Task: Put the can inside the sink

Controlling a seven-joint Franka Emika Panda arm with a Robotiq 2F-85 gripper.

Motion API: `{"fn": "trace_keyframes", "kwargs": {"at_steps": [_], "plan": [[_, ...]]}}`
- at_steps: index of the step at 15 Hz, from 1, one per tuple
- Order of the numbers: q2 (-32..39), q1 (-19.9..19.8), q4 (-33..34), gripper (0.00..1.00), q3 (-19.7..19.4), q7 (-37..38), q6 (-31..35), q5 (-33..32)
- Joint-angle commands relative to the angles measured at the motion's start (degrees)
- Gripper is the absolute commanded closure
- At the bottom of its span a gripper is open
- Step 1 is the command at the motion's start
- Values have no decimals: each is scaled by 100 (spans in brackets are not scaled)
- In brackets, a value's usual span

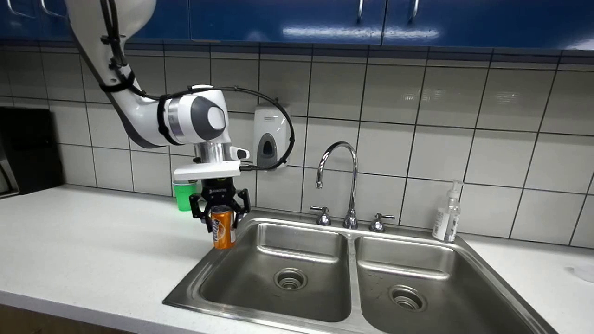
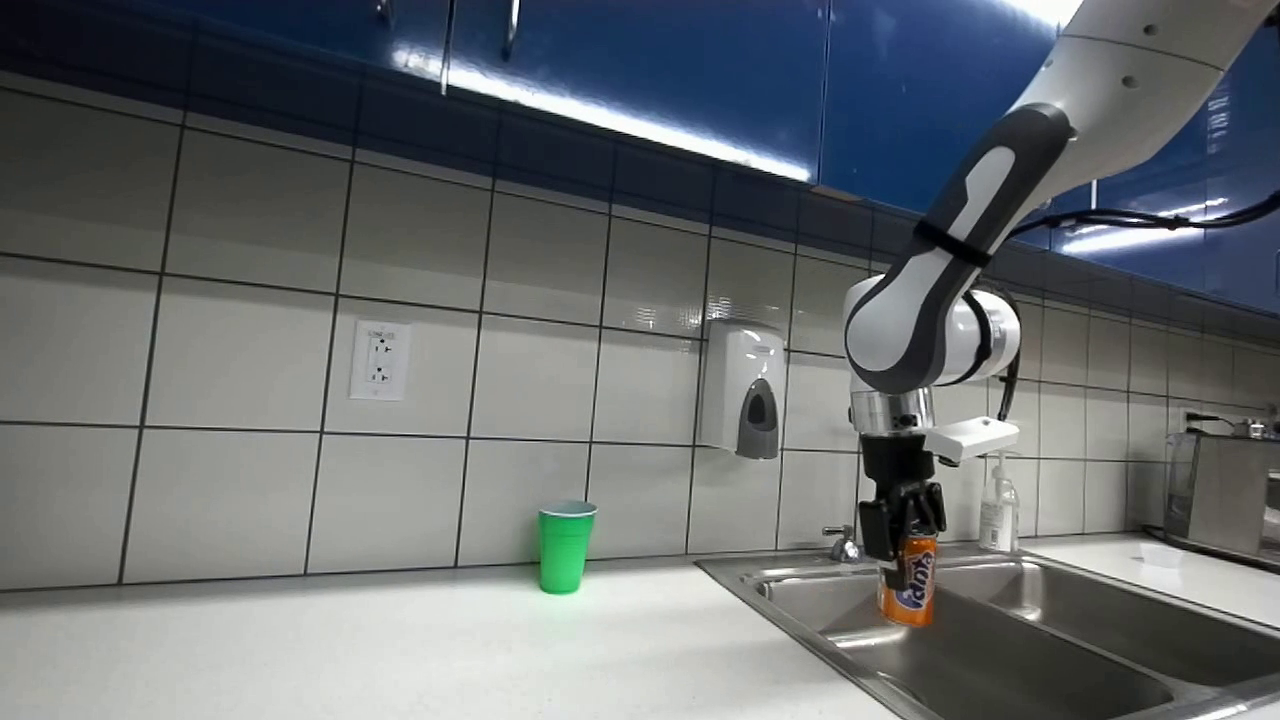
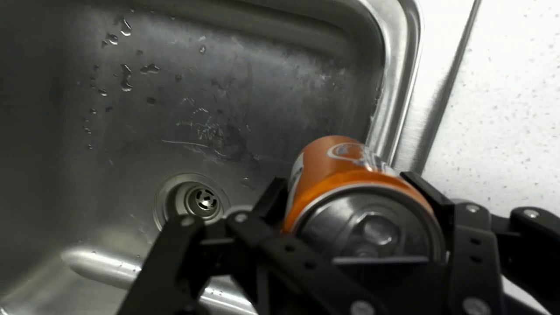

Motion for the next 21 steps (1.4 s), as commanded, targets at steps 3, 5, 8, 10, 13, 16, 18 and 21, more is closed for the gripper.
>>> {"fn": "trace_keyframes", "kwargs": {"at_steps": [3,5,8,10,13,16,18,21], "plan": [[-185,-349,-223,56,-267,-400,112,92],[-133,-455,-225,56,-366,-453,126,128],[-1,-608,-176,56,-494,-589,183,183],[150,-696,-86,56,-562,-708,244,239],[439,-807,28,56,-623,-836,479,242],[707,-904,140,56,-598,-963,613,350],[898,-968,217,56,-572,-1046,730,426],[1176,-1055,267,56,-536,-1149,938,528]]}}
